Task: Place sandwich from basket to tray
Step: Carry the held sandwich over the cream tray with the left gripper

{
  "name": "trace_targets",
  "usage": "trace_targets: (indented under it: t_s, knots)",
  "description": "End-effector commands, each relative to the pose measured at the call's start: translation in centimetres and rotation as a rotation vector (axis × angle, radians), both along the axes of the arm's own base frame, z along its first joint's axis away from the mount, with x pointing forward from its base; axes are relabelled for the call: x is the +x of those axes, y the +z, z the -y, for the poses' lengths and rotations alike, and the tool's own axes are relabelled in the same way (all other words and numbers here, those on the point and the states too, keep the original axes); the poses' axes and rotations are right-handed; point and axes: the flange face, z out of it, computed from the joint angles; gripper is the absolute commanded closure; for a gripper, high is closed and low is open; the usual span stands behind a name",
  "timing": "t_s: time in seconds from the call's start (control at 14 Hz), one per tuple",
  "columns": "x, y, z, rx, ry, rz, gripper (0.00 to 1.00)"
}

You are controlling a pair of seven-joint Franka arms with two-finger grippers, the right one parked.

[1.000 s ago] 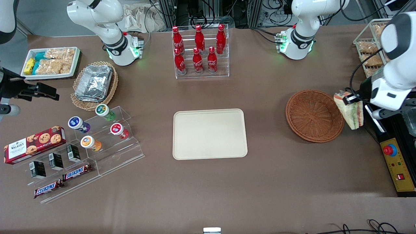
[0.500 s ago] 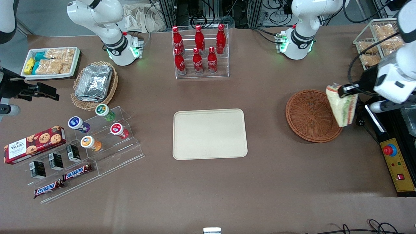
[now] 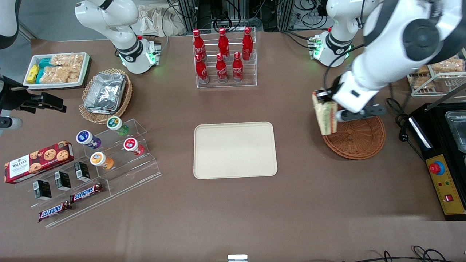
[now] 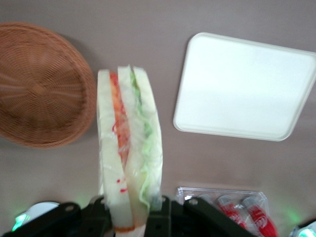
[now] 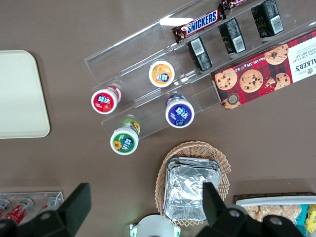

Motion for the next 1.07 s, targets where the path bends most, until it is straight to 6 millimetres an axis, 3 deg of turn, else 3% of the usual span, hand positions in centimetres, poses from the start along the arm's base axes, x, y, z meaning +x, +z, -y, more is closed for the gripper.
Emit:
trace_targets:
  t_s: [0.0, 0.14, 0.71, 1.0]
  knots:
    - [0.5, -4.3, 6.1, -0.044, -0.025, -0.032, 1.00]
    - [0.5, -7.6, 9.2, -0.077, -0.055, -0.017, 1.00]
    - [-0.5, -24.3, 14.5, -0.022, -0.075, 0.123, 1.00]
    - [-0.1, -28.6, 15.1, -0.018, -0.084, 0.150, 1.00]
